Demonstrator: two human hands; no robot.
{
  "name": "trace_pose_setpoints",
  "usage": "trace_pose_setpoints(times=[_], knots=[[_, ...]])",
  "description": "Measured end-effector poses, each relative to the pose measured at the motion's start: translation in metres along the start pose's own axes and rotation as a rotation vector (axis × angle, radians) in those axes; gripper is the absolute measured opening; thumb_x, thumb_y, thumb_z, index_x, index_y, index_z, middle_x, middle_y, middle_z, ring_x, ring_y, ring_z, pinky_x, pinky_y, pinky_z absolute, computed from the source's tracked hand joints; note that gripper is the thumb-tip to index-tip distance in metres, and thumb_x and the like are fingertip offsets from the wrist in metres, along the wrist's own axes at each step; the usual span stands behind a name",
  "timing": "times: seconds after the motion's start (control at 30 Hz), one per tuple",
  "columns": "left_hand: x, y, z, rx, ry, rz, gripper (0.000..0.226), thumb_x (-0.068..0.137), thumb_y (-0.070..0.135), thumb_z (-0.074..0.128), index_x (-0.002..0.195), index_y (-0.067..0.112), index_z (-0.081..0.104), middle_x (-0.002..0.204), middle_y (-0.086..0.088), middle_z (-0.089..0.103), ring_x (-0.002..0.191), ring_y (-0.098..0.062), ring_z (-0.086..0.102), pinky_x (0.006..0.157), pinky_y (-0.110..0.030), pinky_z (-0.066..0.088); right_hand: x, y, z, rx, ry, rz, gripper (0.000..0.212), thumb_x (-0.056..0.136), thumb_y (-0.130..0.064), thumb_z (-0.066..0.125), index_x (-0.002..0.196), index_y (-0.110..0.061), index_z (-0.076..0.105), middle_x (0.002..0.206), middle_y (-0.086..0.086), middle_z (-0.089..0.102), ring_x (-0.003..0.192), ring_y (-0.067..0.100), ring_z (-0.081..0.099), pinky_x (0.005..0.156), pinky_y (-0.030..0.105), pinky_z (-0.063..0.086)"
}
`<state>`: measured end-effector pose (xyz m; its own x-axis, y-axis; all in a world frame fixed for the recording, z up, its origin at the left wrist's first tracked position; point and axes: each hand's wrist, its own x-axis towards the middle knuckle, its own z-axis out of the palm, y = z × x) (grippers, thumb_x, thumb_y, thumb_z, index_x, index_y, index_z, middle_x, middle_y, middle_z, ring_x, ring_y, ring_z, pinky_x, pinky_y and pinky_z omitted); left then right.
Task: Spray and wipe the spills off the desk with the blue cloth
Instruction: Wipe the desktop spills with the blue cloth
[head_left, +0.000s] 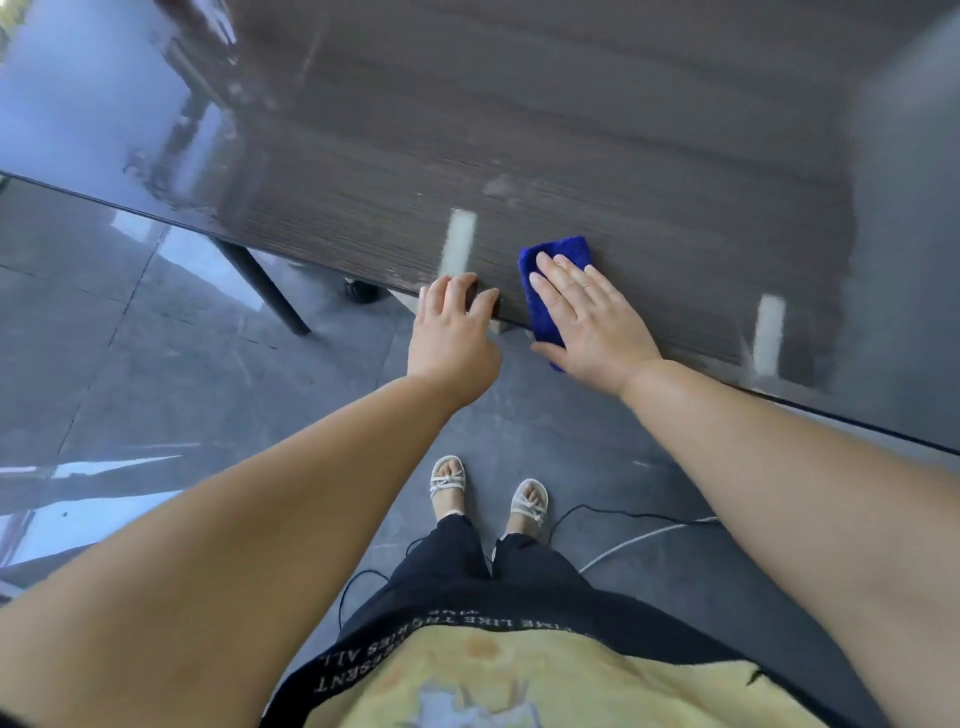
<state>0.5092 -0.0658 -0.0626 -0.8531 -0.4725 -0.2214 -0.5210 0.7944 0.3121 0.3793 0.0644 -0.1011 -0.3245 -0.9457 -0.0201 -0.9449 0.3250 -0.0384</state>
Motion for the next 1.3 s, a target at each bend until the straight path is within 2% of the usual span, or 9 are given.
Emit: trace_pose_setpoints(times=[0.13, 0.27, 0.63, 0.77, 0.9, 1.0, 1.03, 1.13, 1.3], knots=[[0.003, 0.039, 0.013, 0.041, -0.068, 0.074, 0.056, 0.086, 0.020, 0.051, 0.140, 0.013, 0.038, 0.148, -0.009, 0.028, 0.139, -0.030, 0.017, 0.115, -0.038, 0.019, -0.045, 0.033, 0.001, -0.004, 0.039, 0.028, 0.079, 0.077, -0.039, 0.073, 0.137, 0.002, 0.043, 0.145, 0.020, 0.040, 0.133, 0.034, 0.042, 0.109, 0.047, 0.029], [0.007, 0.076, 0.022, 0.070, -0.101, 0.139, 0.056, 0.088, 0.019, 0.049, 0.142, 0.014, 0.035, 0.149, -0.008, 0.025, 0.140, -0.029, 0.014, 0.114, -0.039, 0.023, -0.092, 0.067, 0.001, -0.005, 0.072, 0.076, 0.080, 0.075, -0.037, 0.075, 0.137, 0.002, 0.042, 0.145, 0.020, 0.040, 0.132, 0.035, 0.042, 0.109, 0.046, 0.027], [0.011, 0.147, 0.040, 0.143, -0.192, 0.177, 0.059, 0.089, 0.023, 0.049, 0.144, 0.017, 0.028, 0.151, -0.009, 0.018, 0.141, -0.031, 0.010, 0.112, -0.043, 0.028, -0.225, 0.157, -0.009, -0.087, -0.006, 0.273, 0.084, 0.075, -0.032, 0.076, 0.139, 0.004, 0.035, 0.148, 0.021, 0.035, 0.134, 0.037, 0.038, 0.110, 0.046, 0.028], [0.016, 0.154, 0.032, 0.217, -0.248, 0.164, 0.058, 0.088, 0.027, 0.052, 0.141, 0.016, 0.031, 0.147, -0.010, 0.020, 0.135, -0.033, 0.016, 0.103, -0.040, 0.034, -0.223, 0.153, -0.008, -0.082, -0.006, 0.310, 0.084, 0.073, -0.033, 0.077, 0.138, 0.005, 0.038, 0.146, 0.023, 0.038, 0.132, 0.039, 0.040, 0.109, 0.048, 0.025], [0.017, 0.154, 0.027, 0.223, -0.290, 0.172, 0.062, 0.086, 0.026, 0.054, 0.142, 0.019, 0.031, 0.147, -0.008, 0.021, 0.135, -0.032, 0.017, 0.100, -0.041, 0.038, -0.162, 0.110, -0.003, -0.061, 0.062, 0.232, 0.084, 0.070, -0.039, 0.078, 0.134, 0.004, 0.046, 0.141, 0.023, 0.044, 0.128, 0.039, 0.046, 0.106, 0.052, 0.032], [0.021, 0.148, 0.023, 0.206, -0.276, 0.194, 0.058, 0.086, 0.024, 0.054, 0.141, 0.018, 0.036, 0.145, -0.007, 0.027, 0.132, -0.032, 0.023, 0.104, -0.039, 0.033, -0.114, 0.070, -0.001, -0.005, 0.009, 0.184, 0.080, 0.090, -0.046, 0.054, 0.148, -0.003, 0.020, 0.156, 0.015, 0.017, 0.144, 0.030, 0.018, 0.117, 0.040, 0.009], [0.024, 0.145, 0.021, 0.190, -0.264, 0.202, 0.056, 0.086, 0.023, 0.053, 0.140, 0.018, 0.038, 0.145, -0.006, 0.030, 0.130, -0.031, 0.025, 0.105, -0.037, 0.032, -0.108, 0.068, -0.002, -0.005, 0.000, 0.168, 0.079, 0.091, -0.047, 0.052, 0.149, -0.005, 0.018, 0.157, 0.014, 0.014, 0.145, 0.028, 0.016, 0.117, 0.038, 0.008], [0.031, 0.134, 0.016, 0.131, -0.260, 0.222, 0.055, 0.087, 0.016, 0.049, 0.141, 0.020, 0.039, 0.145, -0.002, 0.034, 0.130, -0.028, 0.029, 0.108, -0.033, 0.028, -0.129, 0.092, -0.005, -0.043, -0.016, 0.108, 0.082, 0.076, -0.043, 0.072, 0.140, -0.002, 0.040, 0.147, 0.016, 0.039, 0.134, 0.031, 0.040, 0.110, 0.044, 0.029], [0.031, 0.123, 0.010, -0.036, -0.229, 0.203, 0.051, 0.087, 0.007, 0.044, 0.137, 0.017, 0.045, 0.141, -0.004, 0.040, 0.131, -0.024, 0.031, 0.108, -0.030, 0.026, -0.186, 0.129, -0.008, -0.088, -0.003, 0.198, 0.084, 0.073, -0.036, 0.078, 0.137, 0.004, 0.041, 0.145, 0.022, 0.039, 0.131, 0.036, 0.043, 0.108, 0.047, 0.028]])
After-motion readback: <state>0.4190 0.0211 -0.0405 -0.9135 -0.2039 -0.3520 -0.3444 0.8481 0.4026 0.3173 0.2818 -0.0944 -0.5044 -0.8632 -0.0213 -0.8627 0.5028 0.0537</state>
